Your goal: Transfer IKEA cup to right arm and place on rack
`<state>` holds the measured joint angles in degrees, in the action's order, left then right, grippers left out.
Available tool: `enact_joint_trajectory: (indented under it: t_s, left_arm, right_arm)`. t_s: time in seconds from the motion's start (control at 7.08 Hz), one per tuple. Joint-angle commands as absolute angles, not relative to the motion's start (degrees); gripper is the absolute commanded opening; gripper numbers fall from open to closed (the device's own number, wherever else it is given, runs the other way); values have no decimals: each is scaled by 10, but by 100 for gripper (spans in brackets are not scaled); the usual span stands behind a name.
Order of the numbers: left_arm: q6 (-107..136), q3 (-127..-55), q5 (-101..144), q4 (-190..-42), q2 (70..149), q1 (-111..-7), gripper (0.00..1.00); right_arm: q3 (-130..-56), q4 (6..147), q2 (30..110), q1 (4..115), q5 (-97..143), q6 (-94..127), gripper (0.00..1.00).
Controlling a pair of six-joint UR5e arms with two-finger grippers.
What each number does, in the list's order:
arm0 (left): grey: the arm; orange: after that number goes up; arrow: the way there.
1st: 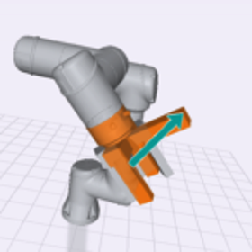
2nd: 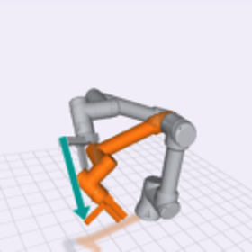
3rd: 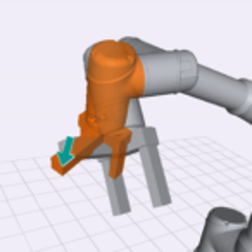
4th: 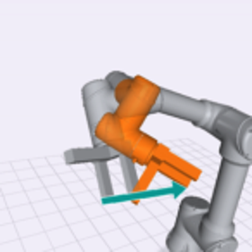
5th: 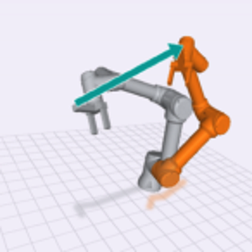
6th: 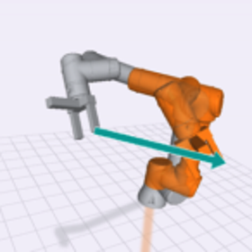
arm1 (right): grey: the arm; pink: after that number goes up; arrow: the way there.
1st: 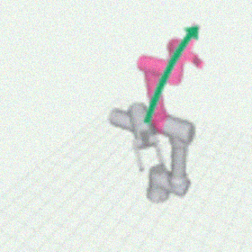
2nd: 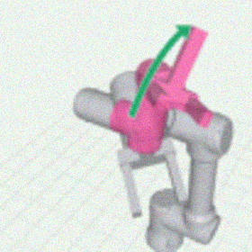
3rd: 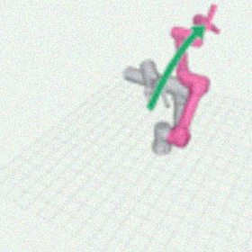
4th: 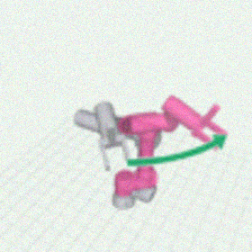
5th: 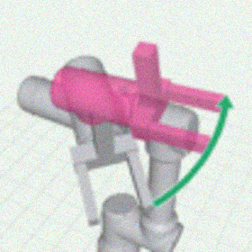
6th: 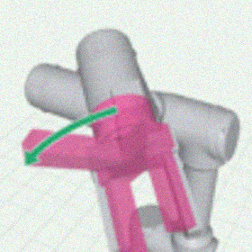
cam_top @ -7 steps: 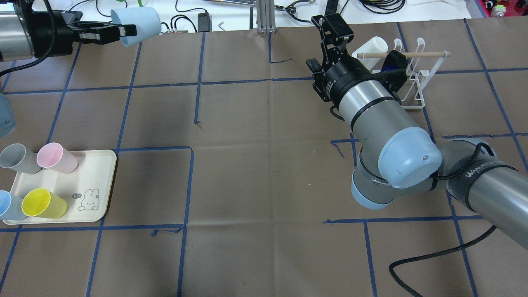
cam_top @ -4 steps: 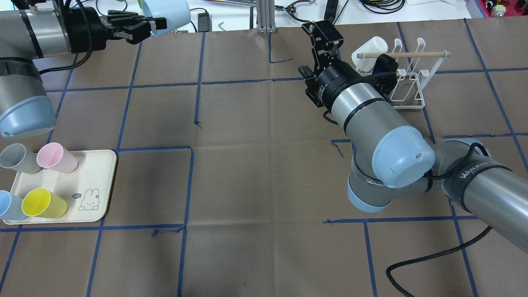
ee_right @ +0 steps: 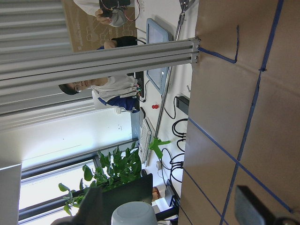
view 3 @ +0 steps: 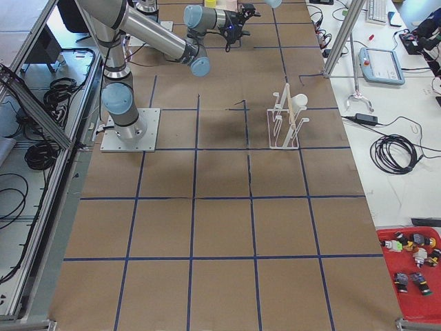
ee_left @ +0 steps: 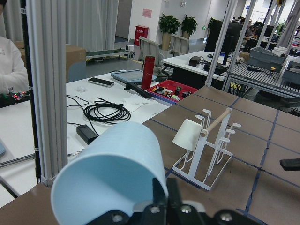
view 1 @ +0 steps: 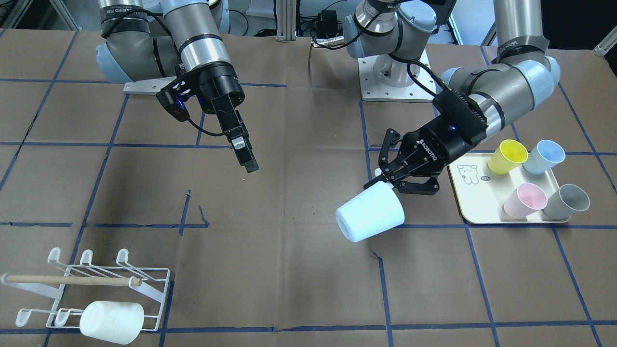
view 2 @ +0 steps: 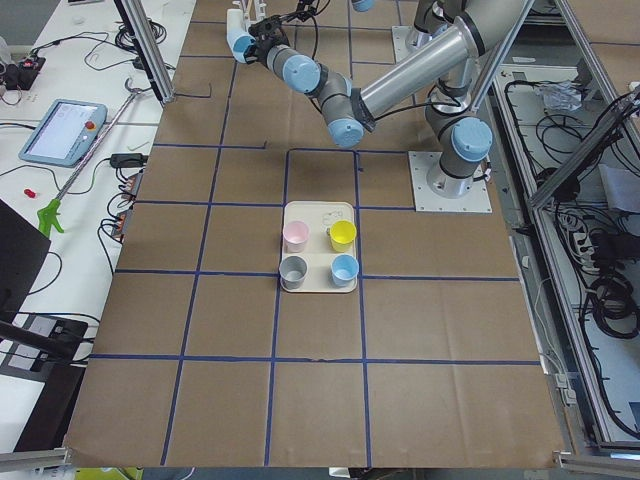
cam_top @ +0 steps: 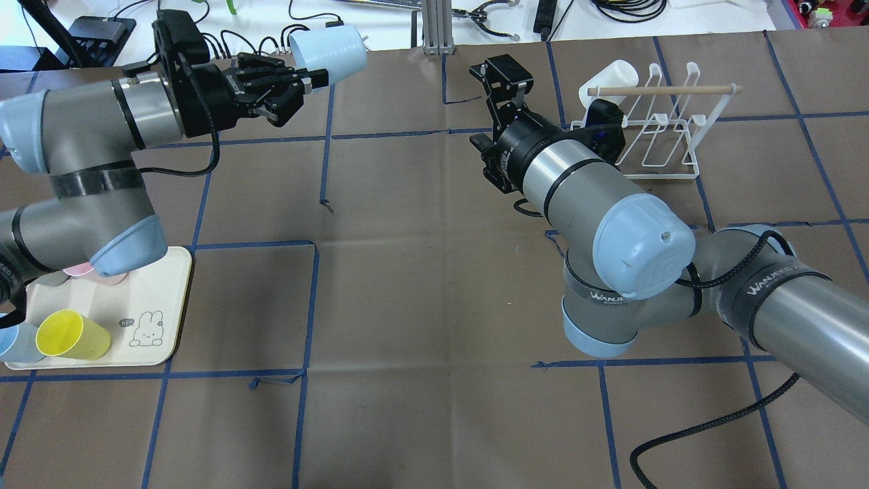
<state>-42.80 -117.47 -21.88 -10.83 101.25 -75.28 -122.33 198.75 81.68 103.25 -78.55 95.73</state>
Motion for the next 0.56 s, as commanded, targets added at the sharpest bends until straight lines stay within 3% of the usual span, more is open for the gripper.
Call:
enact_joint_trajectory:
  t_s: [0.0, 0.42]
  left_arm:
    - [-428, -1223, -216, -16, 1013, -773, 5]
    - [-424, -1230, -223, -4, 1010, -790, 6]
  right_arm:
    - [-1196, 1930, 815, 1056, -787, 960, 100]
    - [-1186, 1898, 813, 1074, -788, 961, 100]
